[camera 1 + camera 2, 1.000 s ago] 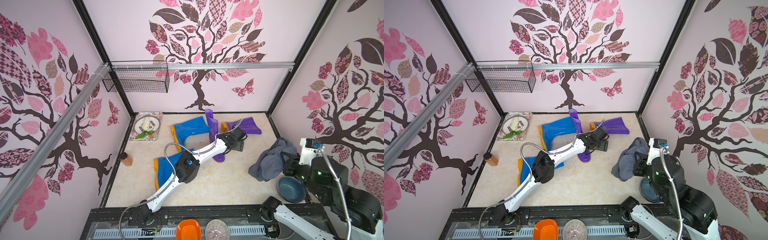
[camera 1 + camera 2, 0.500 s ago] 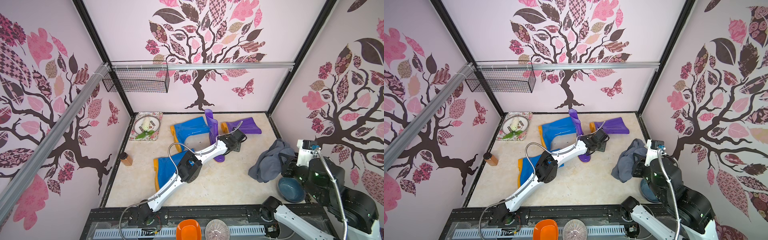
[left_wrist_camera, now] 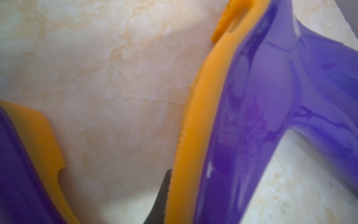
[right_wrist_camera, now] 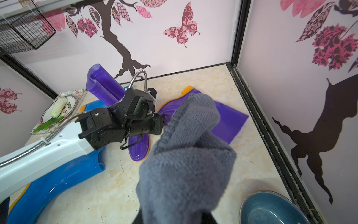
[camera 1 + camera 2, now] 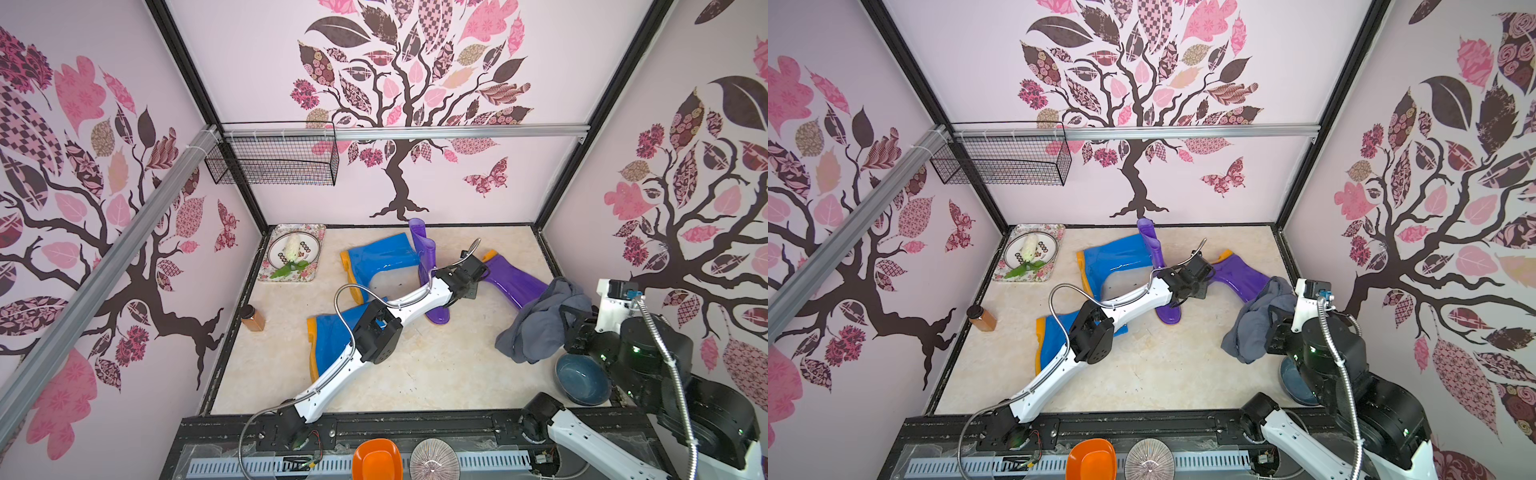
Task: Wipe the rubber boots with a cloth
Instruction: Pick up the rubber boot from the center of the board, then place the rubber boot at the center of the board.
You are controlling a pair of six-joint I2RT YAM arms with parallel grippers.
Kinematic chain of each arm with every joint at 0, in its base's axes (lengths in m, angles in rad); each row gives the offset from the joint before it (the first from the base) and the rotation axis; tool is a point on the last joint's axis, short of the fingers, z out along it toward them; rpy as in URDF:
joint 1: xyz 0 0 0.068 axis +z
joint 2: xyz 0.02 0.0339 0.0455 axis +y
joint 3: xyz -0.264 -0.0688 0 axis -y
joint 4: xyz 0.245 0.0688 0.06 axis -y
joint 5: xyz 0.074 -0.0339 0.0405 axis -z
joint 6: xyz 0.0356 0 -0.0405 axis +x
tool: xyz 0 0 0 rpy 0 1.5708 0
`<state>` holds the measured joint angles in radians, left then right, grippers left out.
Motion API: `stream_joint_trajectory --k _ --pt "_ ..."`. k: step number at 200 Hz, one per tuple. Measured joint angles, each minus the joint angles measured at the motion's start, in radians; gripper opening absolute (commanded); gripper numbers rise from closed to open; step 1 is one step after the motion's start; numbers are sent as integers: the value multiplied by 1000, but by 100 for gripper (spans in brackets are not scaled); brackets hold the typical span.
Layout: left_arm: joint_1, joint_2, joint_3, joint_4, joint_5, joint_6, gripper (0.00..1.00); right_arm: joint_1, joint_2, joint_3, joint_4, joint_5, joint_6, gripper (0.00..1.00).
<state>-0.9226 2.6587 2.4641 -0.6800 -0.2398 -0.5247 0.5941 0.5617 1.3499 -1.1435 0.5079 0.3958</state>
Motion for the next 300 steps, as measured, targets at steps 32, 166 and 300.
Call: stream_joint_trajectory --k 32,166,300 --pt "-30 -42 -50 5 -26 9 0 0 0 33 5 23 0 0" --pt "-127 -440 -320 235 -274 168 0 0 3 155 -15 116 -3 0" --pt "-258 -969 -996 238 -360 99 0 5 120 322 -19 -54 15 0"
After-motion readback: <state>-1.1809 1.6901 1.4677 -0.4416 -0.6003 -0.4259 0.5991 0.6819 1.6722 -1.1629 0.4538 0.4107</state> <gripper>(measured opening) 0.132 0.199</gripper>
